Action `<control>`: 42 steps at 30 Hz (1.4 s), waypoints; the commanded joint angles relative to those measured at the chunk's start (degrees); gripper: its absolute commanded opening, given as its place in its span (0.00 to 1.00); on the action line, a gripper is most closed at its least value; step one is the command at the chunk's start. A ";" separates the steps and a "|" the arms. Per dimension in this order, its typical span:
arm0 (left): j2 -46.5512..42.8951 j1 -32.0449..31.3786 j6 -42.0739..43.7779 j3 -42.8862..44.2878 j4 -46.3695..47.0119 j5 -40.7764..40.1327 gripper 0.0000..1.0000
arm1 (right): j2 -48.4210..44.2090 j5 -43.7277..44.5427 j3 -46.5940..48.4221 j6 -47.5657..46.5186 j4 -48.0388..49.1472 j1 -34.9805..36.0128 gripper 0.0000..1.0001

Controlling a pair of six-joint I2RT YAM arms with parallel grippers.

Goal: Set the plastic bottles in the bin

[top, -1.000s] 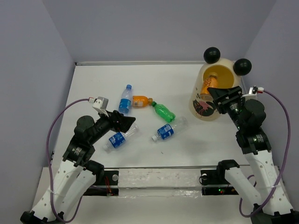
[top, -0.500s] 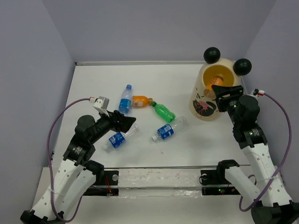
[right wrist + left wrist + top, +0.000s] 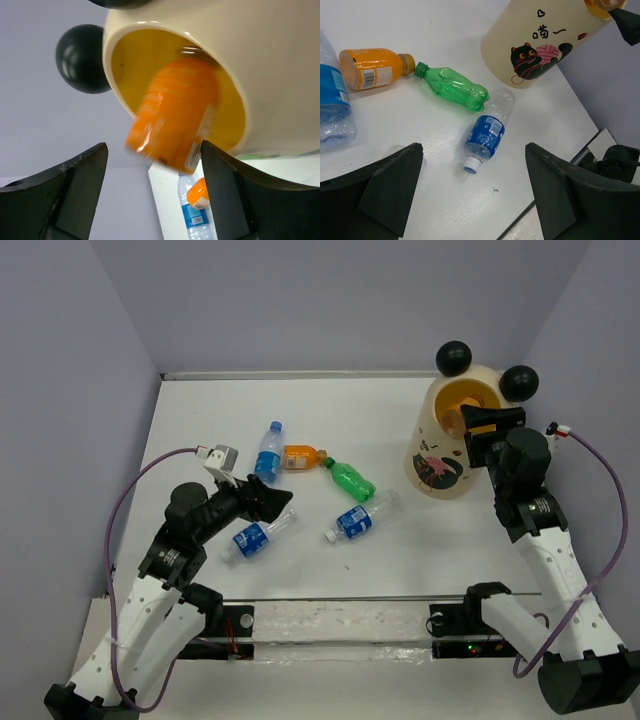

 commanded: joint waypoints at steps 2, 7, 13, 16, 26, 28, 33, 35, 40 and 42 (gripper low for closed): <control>1.17 -0.16 1.09 0.34 1.28 0.80 0.93 | 1.67 2.75 5.18 -0.02 5.54 -0.23 0.87; 2.84 -0.24 1.70 0.69 1.28 1.41 0.93 | 1.94 1.69 6.94 -2.39 5.98 -0.23 0.93; 9.34 -11.11 1.62 4.11 2.69 -2.52 0.95 | 1.59 -20.06 11.15 -14.68 6.34 -0.23 0.93; 15.57 -25.61 1.70 6.84 2.42 -14.64 0.99 | 0.45 -30.18 10.20 -20.23 3.19 -0.23 0.92; 39.13 -37.51 5.74 15.55 2.94 -36.02 0.99 | -12.65 -40.76 0.09 -34.21 -12.03 0.30 0.91; 42.37 -37.51 7.49 16.16 4.70 -35.60 0.99 | -14.57 -42.07 -2.88 -35.53 -13.00 0.30 0.91; 50.37 -37.51 10.14 18.01 7.96 -31.28 0.99 | -18.10 -42.34 -8.34 -35.89 -13.97 0.30 0.91; 51.97 -37.51 10.84 18.36 8.31 -31.46 0.99 | -19.32 -42.43 -10.27 -35.80 -14.06 0.30 0.91; 57.41 -37.51 11.99 20.38 9.10 -29.44 0.99 | -21.26 -41.99 -13.97 -34.92 -14.67 0.30 0.91; 59.96 -37.51 11.90 21.08 9.19 -30.22 0.99 | -22.05 -41.55 -15.29 -34.57 -14.93 0.30 0.91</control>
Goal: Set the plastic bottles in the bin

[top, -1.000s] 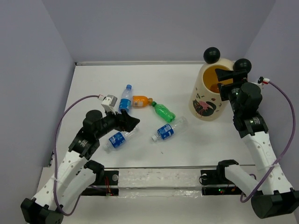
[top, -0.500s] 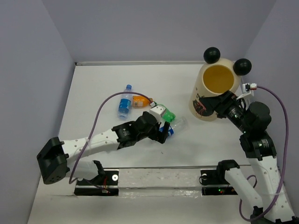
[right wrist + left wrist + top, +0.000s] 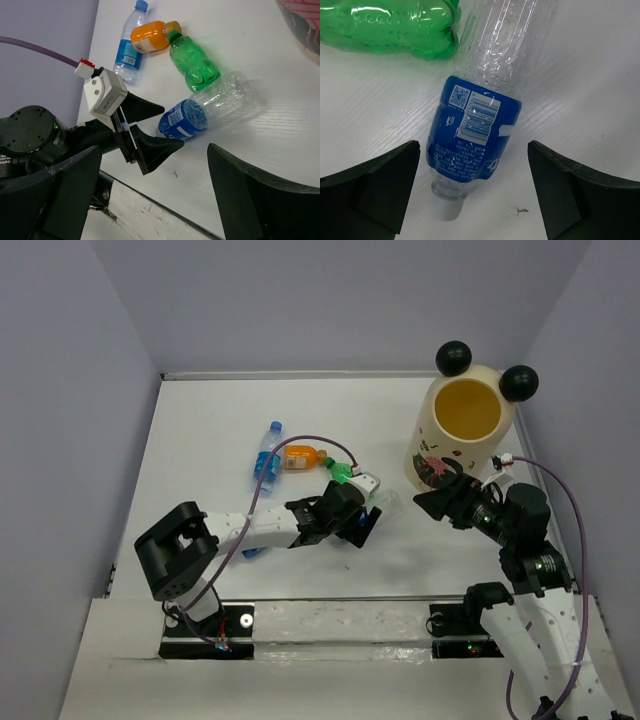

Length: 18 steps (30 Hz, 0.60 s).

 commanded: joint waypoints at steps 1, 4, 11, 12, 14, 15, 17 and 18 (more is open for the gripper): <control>3.69 -0.14 1.69 3.47 2.77 -0.56 0.99 | -1.75 -0.92 -1.83 -0.19 0.10 0.21 0.91; 6.59 -0.14 1.69 4.87 2.41 -1.01 0.96 | -2.46 -0.57 -2.71 0.25 -0.16 0.21 0.90; 7.83 -0.22 1.52 4.88 2.59 2.15 0.79 | -3.42 1.45 -2.80 0.69 -1.57 0.21 0.90; 7.04 -0.40 1.34 4.53 2.85 2.85 0.77 | -3.60 1.89 -2.80 0.87 -1.66 0.21 0.90; 5.90 -0.57 1.17 3.04 3.38 4.08 0.74 | -3.51 4.16 -3.06 1.13 -2.62 0.21 0.91; 5.11 -0.66 0.99 2.42 4.34 5.39 0.74 | -3.51 5.31 -3.33 1.57 -3.06 0.21 0.92; 2.47 -1.01 0.47 0.76 5.22 6.37 0.71 | -3.60 8.03 -4.11 2.01 -4.12 0.21 0.96; 0.46 -1.19 -0.14 0.13 6.01 7.42 0.71 | -3.60 8.31 -4.47 2.62 -4.38 0.21 0.97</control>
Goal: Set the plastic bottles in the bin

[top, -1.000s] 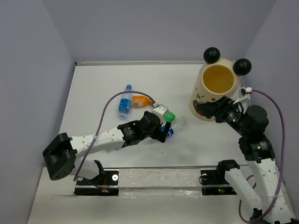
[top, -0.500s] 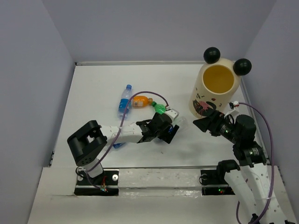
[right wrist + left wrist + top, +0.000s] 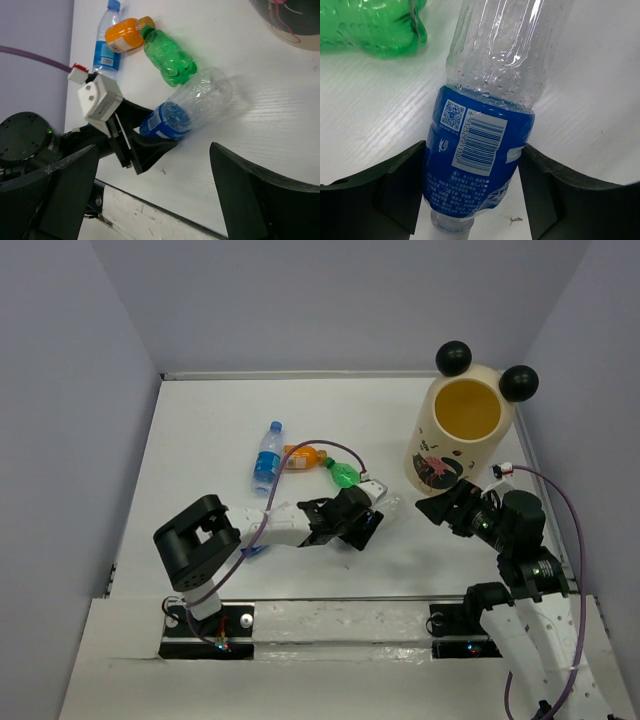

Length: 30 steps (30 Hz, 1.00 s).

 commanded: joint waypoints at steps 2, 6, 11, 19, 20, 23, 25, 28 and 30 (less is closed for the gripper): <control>-9.83 -1.10 -1.92 -3.56 4.97 4.67 0.71 | -0.45 4.64 -1.78 2.08 -1.23 0.21 0.98; -15.90 -1.10 -4.91 -7.96 10.50 9.59 0.71 | -0.19 0.35 -4.24 3.58 1.92 0.21 1.00; -20.56 -1.45 -6.93 -10.34 17.10 16.19 0.71 | 0.25 -6.78 -7.15 6.30 8.87 0.21 1.00; -21.10 -2.25 -7.11 -9.73 18.69 20.06 0.71 | 2.01 -12.94 -7.06 6.39 14.49 0.21 1.00; -21.09 -2.33 -7.11 -9.72 18.77 20.32 0.71 | 2.01 -13.29 -7.50 6.74 14.94 0.21 1.00; -21.18 -2.86 -7.29 -9.90 19.74 21.03 0.71 | 1.57 -12.15 -7.67 6.66 15.73 0.21 0.99; -21.53 -3.04 -7.20 -9.99 20.00 21.12 0.71 | 1.83 -11.27 -7.33 6.74 16.26 0.21 0.97; -22.06 -3.21 -6.94 -10.25 20.09 21.55 0.71 | 3.49 -11.36 -6.89 6.83 18.19 0.21 0.95; -22.23 -3.21 -6.76 -10.51 20.09 21.56 0.71 | 4.38 -11.89 -6.62 7.44 20.03 0.21 0.92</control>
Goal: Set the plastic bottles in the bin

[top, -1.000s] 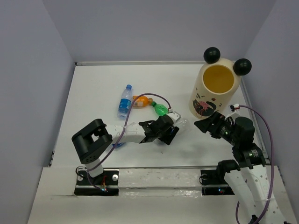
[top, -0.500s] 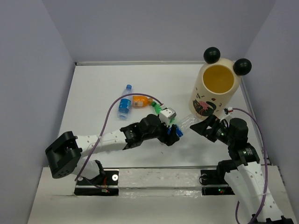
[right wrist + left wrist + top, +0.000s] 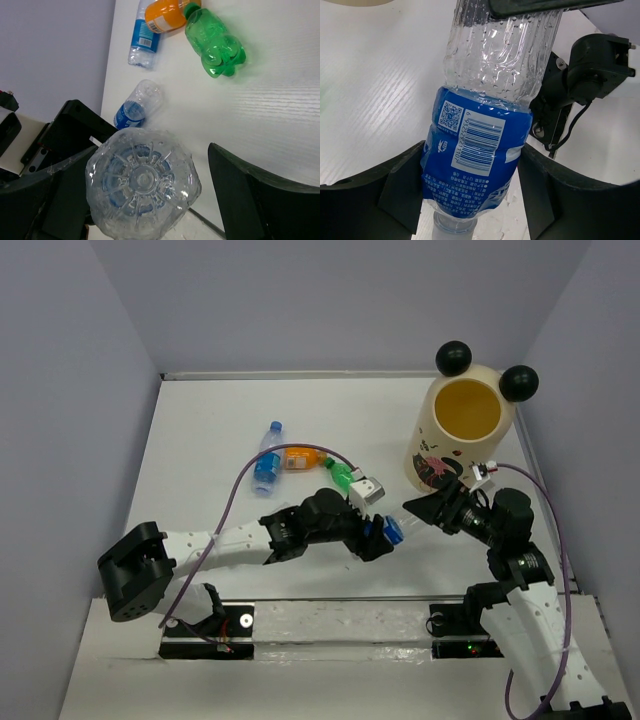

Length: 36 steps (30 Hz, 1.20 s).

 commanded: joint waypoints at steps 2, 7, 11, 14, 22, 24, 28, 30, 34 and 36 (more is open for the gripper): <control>-2.76 -0.44 0.52 -0.70 3.96 2.17 0.71 | 2.16 -0.39 1.47 1.02 6.73 0.21 0.87; -4.87 -0.44 -0.71 -1.06 3.44 -1.87 0.78 | 2.60 -0.65 4.01 0.94 4.46 0.21 0.46; -7.24 -0.44 -2.12 0.08 2.29 -2.93 0.99 | 3.12 2.86 10.15 -0.82 0.94 0.21 0.21; -10.75 -0.44 -1.77 1.49 -1.91 -4.94 0.99 | 5.66 5.49 15.42 -3.37 -1.18 0.21 0.18; -29.02 -0.44 0.69 7.47 -22.91 -17.59 0.99 | 16.74 22.09 44.16 -15.84 -6.97 0.21 0.18; -32.37 -0.44 1.31 8.78 -27.04 -20.84 0.99 | 18.93 30.49 49.34 -19.00 -8.90 0.21 0.17; -40.35 -0.35 1.13 8.53 -36.10 -33.12 0.99 | 23.42 44.15 57.01 -27.08 -11.81 0.21 0.15; -42.39 -0.35 0.70 6.77 -36.56 -35.80 0.99 | 25.18 48.82 58.42 -28.68 -12.60 0.21 0.15; -44.86 -0.35 0.60 5.45 -37.08 -39.74 0.99 | 27.90 51.55 59.74 -30.53 -14.26 0.21 0.15; -44.69 -0.35 1.39 5.27 -37.35 -42.11 0.99 | 28.96 52.26 60.27 -31.05 -14.98 0.21 0.15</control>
